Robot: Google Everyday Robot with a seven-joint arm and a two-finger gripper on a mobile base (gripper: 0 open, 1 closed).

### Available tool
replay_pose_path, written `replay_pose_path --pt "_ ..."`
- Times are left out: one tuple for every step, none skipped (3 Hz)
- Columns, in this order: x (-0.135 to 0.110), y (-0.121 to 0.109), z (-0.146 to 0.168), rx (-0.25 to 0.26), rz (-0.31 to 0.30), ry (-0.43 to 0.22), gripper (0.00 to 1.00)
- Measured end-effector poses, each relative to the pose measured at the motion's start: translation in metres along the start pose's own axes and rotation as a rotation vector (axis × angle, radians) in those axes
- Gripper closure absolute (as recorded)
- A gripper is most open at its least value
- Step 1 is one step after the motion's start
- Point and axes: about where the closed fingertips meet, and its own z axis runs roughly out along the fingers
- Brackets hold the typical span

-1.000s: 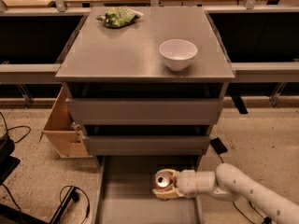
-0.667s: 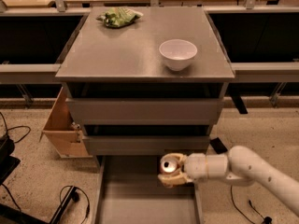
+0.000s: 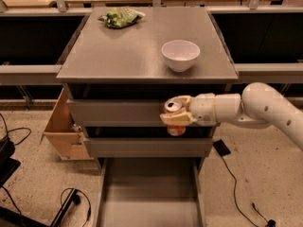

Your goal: Pick coke can from bottom drawer and place on counter

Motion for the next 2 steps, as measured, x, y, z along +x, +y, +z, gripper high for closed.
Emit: replay_pose_path --pt "-0.003 -0.001 0.001 0.0 0.048 0.004 1.0" --pt "-0.016 0.005 -0.001 0.003 0.015 -0.009 1.0"
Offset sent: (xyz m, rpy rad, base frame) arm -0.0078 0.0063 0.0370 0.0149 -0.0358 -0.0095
